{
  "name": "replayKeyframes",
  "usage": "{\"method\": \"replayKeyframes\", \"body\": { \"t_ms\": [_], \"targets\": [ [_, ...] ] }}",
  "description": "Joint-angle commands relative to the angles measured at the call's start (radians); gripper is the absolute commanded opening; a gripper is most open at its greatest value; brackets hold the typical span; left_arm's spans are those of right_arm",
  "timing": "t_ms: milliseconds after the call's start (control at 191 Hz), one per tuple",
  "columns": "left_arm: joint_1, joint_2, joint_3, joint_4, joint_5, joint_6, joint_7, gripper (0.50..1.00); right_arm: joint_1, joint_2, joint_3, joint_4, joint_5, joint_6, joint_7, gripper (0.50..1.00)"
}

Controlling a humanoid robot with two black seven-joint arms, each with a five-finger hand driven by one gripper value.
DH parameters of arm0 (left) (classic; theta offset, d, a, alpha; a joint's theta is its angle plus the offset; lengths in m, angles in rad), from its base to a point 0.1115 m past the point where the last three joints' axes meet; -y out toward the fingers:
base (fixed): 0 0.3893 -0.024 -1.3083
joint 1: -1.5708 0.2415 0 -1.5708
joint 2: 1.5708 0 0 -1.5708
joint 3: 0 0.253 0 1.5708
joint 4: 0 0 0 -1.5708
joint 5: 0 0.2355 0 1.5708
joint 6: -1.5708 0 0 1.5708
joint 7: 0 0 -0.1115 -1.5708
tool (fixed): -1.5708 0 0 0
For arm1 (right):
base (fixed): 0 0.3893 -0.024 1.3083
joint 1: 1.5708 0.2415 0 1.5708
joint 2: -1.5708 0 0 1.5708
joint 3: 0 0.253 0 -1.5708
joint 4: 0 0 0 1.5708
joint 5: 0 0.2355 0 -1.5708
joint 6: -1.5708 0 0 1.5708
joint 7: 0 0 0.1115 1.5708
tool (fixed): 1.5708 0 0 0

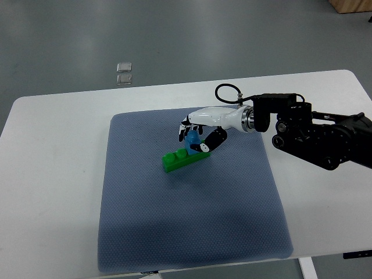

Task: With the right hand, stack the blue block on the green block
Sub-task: 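Lower the blue block onto the green block's studs and press down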

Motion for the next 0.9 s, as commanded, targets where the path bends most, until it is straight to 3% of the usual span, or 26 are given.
{"method": "replayKeyframes", "body": {
  "t_ms": [0, 896],
  "targets": [
    [0.0, 0.0, 0.0, 0.0, 0.0, 0.0, 0.0, 1.0, -0.002, 0.001, 0.0, -0.002, 0.0, -0.008, 0.003, 0.543],
    [0.002, 0.0, 0.0, 0.0, 0.0, 0.0, 0.0, 1.0, -0.04, 0.027, 0.0, -0.021, 0.0, -0.105, 0.006, 0.549]
  ]
}}
